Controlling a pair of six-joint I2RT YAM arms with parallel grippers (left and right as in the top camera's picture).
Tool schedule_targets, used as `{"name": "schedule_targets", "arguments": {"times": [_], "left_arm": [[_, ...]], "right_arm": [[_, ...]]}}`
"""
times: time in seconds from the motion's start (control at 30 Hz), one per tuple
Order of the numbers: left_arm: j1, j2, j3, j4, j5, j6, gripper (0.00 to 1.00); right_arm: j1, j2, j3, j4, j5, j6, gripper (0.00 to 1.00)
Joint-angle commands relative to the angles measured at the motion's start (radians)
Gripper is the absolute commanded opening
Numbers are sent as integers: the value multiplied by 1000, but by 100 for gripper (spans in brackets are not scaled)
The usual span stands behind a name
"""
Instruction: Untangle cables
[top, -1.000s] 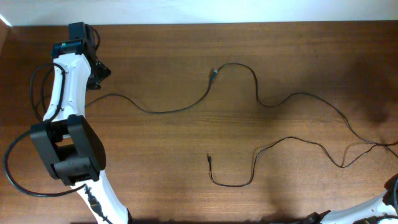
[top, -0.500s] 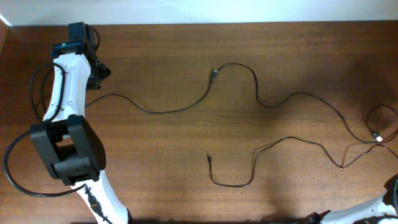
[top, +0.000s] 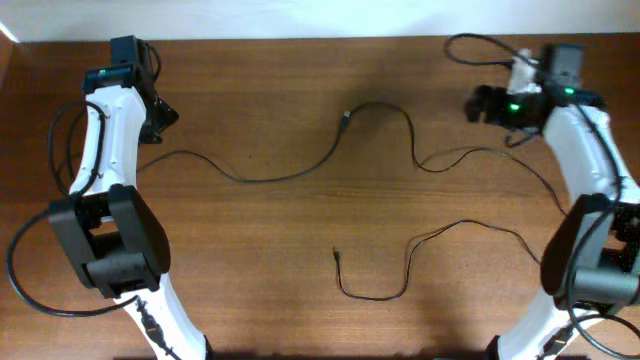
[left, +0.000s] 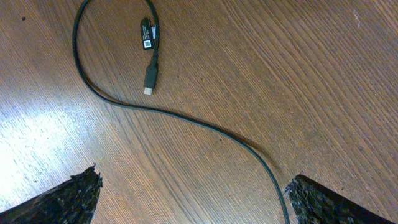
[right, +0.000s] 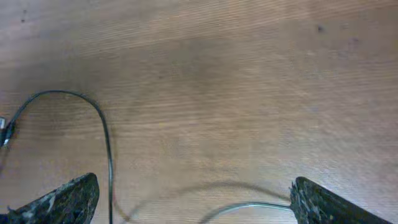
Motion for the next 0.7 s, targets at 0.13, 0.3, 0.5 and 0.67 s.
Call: {"name": "schedule_targets", "arguments": {"times": [0.13,0.3,0.5,0.67], "left_arm": [[0,-24,-4,-1,-4,-10,99],[0,-24,-4,-1,-4,-10,99],[0,-24,-4,-1,-4,-10,99],[1,-24,-4,-1,-4,-10,99]], "right_arm": [[137,105,8,29,108,19,99],[140,165,2,-48,107,37,99],[141,165,-2,-218,107,37,99],[166,165,-20,-326,108,37,99]]}}
